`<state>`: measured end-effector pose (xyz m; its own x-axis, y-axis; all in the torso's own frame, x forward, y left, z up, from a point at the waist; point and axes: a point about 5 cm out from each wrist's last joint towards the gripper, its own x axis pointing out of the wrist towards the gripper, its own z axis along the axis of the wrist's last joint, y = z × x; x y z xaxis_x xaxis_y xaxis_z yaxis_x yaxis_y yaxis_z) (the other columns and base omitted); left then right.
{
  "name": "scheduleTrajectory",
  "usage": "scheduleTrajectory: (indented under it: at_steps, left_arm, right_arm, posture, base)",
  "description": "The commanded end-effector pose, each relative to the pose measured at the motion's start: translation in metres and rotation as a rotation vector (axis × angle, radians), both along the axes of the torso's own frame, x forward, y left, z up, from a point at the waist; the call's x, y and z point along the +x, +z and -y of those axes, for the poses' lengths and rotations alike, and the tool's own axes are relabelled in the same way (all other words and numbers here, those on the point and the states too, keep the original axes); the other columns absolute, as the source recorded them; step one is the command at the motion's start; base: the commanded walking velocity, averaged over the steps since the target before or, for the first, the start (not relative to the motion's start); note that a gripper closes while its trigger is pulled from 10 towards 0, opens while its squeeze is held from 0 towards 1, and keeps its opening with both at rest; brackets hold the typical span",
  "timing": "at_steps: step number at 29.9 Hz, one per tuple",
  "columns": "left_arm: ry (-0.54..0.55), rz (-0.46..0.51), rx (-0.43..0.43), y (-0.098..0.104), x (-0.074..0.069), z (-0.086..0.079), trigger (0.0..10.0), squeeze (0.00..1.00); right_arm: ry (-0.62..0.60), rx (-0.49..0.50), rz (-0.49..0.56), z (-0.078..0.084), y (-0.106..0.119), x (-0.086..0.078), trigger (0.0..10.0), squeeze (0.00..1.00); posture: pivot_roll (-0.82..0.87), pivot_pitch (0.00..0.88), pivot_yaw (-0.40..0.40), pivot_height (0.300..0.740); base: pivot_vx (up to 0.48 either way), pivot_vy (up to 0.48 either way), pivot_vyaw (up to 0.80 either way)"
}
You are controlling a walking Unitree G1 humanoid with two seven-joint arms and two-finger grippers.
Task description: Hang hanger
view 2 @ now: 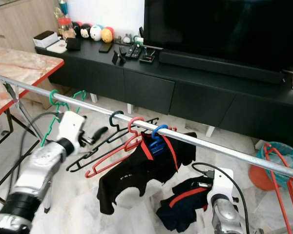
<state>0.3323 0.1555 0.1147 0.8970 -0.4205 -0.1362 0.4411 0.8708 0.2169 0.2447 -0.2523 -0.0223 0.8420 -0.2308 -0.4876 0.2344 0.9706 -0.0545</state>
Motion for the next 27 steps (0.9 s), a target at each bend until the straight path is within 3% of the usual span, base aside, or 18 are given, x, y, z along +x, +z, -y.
scheduleTrajectory:
  at_steps: [1,13,16,27]
  left_arm:
    - [-0.041,-0.025,0.03,-0.002,0.003,0.008,10.0,0.0]
    - [-0.035,-0.037,-0.008,-0.005,0.015,0.025,10.0,0.0]
    - [-0.013,-0.02,-0.002,-0.002,0.025,0.036,10.0,0.0]
    - [-0.05,-0.028,0.02,-0.008,0.029,0.061,10.0,0.0]
  right_arm:
    - [-0.012,-0.014,0.013,0.008,0.005,0.003,10.0,0.0]
    - [0.001,-0.013,0.006,0.003,0.004,0.004,10.0,0.0]
    - [-0.003,-0.015,0.006,0.005,0.004,0.003,10.0,0.0]
    - [-0.007,-0.015,0.01,0.005,0.004,0.004,10.0,0.0]
  posture:
    - [0.03,0.002,-0.056,0.74]
    - [0.02,0.0,-0.054,0.74]
    - [0.02,0.0,-0.051,0.74]
    - [0.01,0.0,-0.048,0.74]
  base:
    - [0.0,0.0,0.0]
    - [0.0,0.0,0.0]
    - [0.0,0.0,0.0]
    - [0.0,0.0,0.0]
